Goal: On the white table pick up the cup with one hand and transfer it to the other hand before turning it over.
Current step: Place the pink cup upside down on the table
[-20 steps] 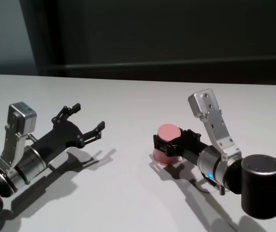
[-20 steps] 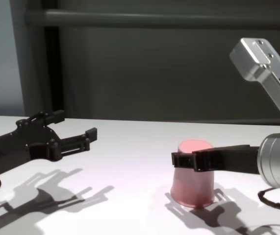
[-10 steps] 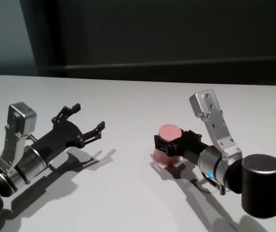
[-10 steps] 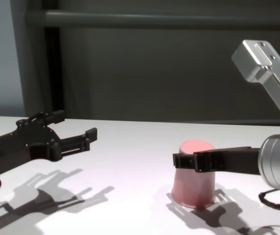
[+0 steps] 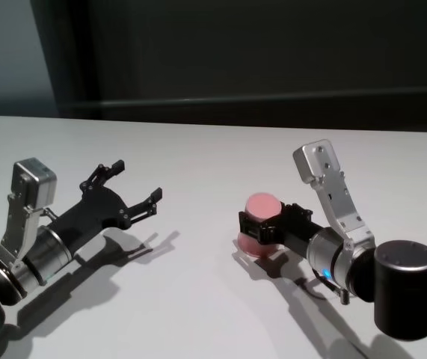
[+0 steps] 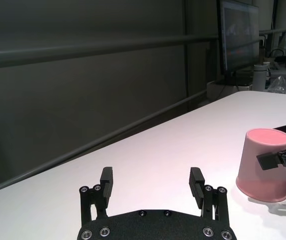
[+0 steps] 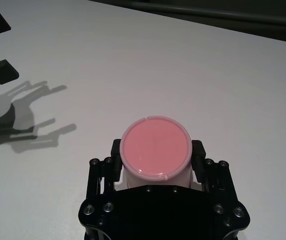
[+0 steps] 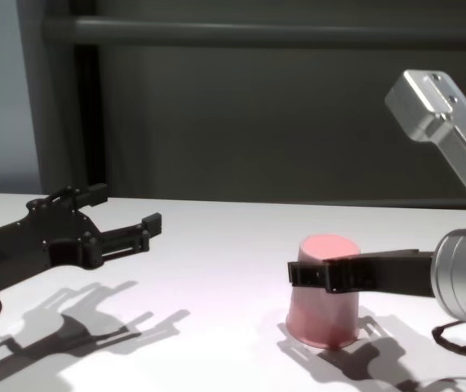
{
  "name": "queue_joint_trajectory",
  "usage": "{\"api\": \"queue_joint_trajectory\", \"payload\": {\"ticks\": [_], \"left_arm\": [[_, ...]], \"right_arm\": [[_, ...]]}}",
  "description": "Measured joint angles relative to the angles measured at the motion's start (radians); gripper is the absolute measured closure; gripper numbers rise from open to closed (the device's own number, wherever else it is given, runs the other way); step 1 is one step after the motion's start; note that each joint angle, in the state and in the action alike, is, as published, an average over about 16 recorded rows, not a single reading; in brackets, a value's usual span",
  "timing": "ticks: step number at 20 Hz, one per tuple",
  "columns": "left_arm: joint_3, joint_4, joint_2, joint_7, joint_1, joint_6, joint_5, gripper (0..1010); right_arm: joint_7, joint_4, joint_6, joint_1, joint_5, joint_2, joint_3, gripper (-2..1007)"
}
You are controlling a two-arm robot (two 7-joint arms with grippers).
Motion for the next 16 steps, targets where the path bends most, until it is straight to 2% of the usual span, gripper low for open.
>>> {"api": "queue_joint_trajectory", "payload": {"ticks": [10, 16], "left_arm": [[0.0, 0.0, 0.0, 0.0, 0.0, 0.0, 0.0, 7], [0.0, 0.0, 0.0, 0.0, 0.0, 0.0, 0.0, 7]], "right_arm": [[0.0, -0.001, -0.002, 0.0, 0.001, 0.002, -0.002, 33], [0.0, -0.001, -0.003, 0.0, 0.001, 0.002, -0.002, 5]]}}
